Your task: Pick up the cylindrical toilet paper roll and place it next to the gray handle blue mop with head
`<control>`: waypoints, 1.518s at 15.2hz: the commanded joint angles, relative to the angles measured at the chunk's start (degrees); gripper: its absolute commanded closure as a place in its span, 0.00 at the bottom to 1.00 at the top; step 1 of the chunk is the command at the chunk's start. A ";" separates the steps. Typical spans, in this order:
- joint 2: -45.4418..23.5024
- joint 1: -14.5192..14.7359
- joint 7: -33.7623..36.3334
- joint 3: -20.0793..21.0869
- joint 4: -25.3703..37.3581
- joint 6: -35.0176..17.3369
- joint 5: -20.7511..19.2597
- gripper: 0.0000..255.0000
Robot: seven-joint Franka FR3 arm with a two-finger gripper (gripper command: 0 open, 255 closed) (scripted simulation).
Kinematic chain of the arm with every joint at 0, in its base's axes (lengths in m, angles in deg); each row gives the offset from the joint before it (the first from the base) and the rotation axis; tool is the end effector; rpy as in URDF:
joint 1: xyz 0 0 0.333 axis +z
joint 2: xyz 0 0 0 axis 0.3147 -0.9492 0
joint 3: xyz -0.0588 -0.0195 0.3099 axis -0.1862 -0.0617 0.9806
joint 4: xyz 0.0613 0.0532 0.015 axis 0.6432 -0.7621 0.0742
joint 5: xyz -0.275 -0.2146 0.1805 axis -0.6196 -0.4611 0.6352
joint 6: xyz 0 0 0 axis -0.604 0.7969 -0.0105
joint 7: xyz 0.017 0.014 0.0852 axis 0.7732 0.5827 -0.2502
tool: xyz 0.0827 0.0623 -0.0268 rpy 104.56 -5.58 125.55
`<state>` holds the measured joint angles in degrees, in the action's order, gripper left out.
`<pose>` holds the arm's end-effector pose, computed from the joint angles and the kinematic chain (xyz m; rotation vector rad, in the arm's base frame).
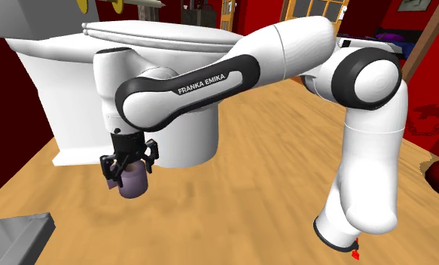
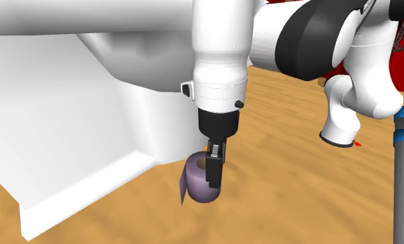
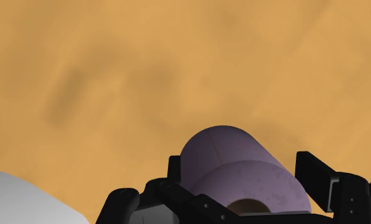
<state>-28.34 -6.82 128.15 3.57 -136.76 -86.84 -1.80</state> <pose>0.5263 0.3606 0.4377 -3.1241 0.1572 0.0284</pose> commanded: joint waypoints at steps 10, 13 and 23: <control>1.36 0.11 -0.46 0.36 6.85 8.04 0.79 1.00; 1.43 0.19 -0.49 0.41 8.34 9.60 0.84 1.00; 25.93 -1.06 -3.09 1.46 -19.33 3.93 12.12 1.00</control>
<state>-5.12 -8.11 125.30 5.02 -153.22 -82.43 9.01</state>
